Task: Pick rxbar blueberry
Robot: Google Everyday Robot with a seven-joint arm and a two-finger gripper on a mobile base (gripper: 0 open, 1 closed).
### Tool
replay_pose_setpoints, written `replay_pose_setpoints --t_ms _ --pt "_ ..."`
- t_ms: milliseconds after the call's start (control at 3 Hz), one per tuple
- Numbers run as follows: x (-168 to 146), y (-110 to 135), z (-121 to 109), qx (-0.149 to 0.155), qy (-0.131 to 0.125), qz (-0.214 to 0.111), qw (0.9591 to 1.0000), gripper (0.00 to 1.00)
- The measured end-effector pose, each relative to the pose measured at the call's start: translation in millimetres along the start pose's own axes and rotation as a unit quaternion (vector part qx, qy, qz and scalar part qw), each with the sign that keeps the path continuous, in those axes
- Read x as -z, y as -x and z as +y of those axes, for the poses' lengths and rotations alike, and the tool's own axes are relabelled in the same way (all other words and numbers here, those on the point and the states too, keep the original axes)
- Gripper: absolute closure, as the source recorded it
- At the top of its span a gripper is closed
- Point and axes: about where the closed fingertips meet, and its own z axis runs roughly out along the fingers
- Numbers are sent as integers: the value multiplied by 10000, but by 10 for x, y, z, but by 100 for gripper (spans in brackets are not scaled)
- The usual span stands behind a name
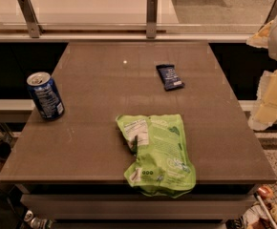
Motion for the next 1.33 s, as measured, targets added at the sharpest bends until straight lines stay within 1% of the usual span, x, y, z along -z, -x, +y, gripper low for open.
replay_pose_setpoints --t_ms 333,667,1000,1333 --pt "0 0 0 0 0 0 10000 0" --pt "-58 55 -41 -298 110 -239 9992 0" --pt "-167 149 -44 -933 289 -644 9931 0" --pt "-258 269 -24 -1745 336 -928 9797 0"
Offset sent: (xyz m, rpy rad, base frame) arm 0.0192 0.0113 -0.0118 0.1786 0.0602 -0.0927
